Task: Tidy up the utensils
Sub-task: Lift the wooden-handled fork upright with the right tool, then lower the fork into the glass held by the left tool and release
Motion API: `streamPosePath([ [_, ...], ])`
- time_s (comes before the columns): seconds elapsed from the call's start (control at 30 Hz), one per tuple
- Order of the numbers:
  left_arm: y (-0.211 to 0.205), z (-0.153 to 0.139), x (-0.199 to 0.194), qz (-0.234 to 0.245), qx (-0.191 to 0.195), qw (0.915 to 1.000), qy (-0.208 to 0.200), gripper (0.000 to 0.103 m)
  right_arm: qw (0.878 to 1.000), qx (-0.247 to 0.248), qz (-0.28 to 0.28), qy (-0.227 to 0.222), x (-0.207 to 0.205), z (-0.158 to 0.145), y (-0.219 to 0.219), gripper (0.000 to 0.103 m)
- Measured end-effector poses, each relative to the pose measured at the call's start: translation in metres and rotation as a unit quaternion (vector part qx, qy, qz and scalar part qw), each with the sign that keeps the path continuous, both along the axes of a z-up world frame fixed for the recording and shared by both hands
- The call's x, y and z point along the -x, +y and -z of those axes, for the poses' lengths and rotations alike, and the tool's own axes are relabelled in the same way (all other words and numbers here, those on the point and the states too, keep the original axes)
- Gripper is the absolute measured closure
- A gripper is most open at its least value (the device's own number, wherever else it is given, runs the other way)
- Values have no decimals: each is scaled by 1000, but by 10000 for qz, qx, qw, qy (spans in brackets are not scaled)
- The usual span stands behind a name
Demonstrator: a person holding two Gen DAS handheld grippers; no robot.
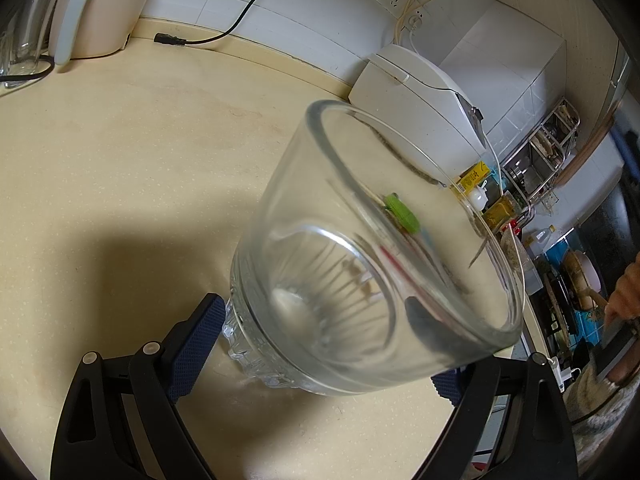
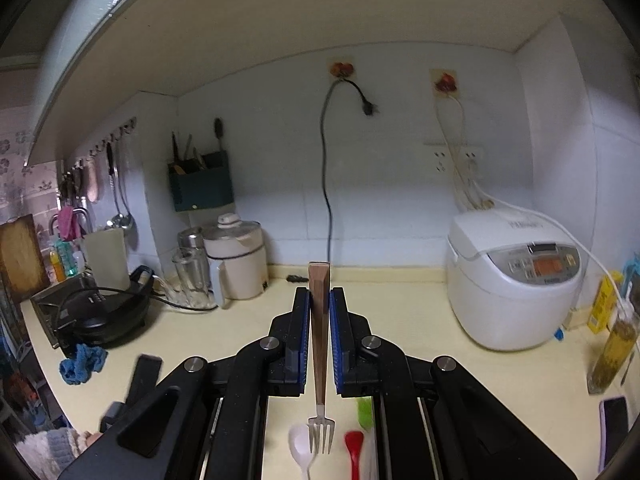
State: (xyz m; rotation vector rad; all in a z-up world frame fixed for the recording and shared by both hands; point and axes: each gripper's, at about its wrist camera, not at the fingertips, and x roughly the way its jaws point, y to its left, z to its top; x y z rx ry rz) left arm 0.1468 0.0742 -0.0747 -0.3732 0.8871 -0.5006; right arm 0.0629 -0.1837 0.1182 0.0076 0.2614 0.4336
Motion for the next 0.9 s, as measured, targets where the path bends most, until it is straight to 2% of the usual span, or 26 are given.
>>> streamPosePath([
  [0.3, 0, 0, 0, 0, 1, 10000, 0, 10, 9970, -197, -665, -351, -2, -39, 38, 94],
  [0.47, 0, 0, 0, 0, 2, 10000, 0, 10, 9941, -396, -961, -305, -12, -47, 58, 93],
  [0.67, 0, 0, 0, -1, 34, 10000, 3, 10, 9914, -355, -1256, 54, -23, -28, 83, 93],
  [0.9, 0, -1, -1, 1, 4, 10000, 0, 10, 9909, -95, -1305, 306, -27, 2, 102, 93],
])
